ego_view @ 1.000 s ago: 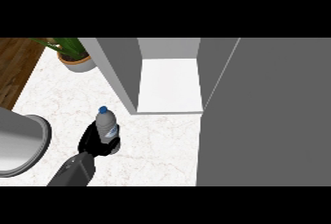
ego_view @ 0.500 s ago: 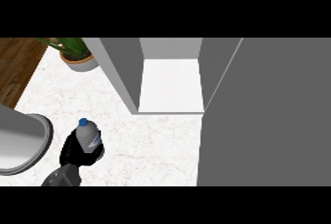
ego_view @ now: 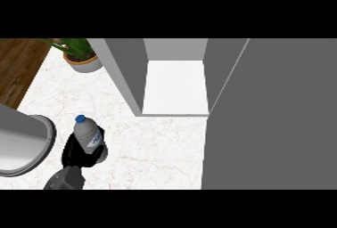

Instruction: Pick up the bottled water, place it into the cabinet and close the cabinet

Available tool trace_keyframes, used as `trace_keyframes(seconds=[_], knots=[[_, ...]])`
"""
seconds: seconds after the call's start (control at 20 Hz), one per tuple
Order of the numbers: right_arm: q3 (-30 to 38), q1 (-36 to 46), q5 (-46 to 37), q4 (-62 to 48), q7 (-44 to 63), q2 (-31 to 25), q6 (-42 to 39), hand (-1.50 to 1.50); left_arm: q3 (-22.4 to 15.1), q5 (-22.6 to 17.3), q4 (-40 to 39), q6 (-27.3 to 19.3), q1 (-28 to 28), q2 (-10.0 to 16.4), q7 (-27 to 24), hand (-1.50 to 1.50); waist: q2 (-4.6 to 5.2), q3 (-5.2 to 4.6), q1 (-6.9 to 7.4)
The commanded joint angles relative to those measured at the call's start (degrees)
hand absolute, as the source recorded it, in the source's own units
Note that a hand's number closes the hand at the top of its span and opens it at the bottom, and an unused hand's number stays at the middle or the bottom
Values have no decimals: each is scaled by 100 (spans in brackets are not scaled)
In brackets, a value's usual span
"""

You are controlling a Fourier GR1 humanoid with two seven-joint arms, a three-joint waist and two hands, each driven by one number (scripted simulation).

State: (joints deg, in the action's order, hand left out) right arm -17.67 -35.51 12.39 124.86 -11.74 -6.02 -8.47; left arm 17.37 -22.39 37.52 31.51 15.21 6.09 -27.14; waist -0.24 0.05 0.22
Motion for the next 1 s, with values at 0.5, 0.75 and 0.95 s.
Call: trace_keyframes(seconds=[0.5,0.75,0.95], knots=[[-187,-155,76,141,-3,-101,-27,-150,-1401,-377,3155,-1795,-468,-604,1404,150,3,-3,-65],[-47,48,172,-437,-358,-124,-148,-150,-1992,-322,3576,-2444,-447,-608,1398,150,15,-4,-61],[-440,321,-189,-317,72,138,272,-150,-2890,-386,3693,-3732,237,-609,1504,150,18,-5,-70]])
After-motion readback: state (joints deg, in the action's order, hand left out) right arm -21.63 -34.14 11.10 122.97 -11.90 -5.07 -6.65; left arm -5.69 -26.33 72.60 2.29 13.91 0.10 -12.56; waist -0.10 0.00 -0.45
